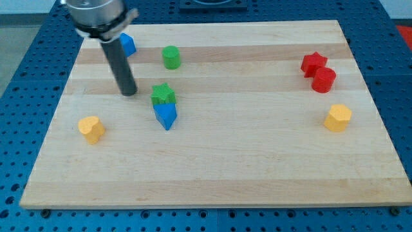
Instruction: Push the red star to the right
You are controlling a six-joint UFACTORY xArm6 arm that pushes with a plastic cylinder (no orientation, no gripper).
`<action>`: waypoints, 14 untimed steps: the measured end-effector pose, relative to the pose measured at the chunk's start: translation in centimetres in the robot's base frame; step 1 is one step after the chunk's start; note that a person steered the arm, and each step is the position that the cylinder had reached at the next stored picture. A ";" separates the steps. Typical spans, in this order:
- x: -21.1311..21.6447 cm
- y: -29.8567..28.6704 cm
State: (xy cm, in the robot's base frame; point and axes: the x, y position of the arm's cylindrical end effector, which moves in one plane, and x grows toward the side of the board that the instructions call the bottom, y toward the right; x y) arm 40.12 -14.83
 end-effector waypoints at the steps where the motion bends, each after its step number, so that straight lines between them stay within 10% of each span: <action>1: 0.0 5.8; 6: 2.7 -2.1; 11: 0.5 23.2; 14: 1.4 16.1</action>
State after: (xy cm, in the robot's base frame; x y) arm 41.50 1.27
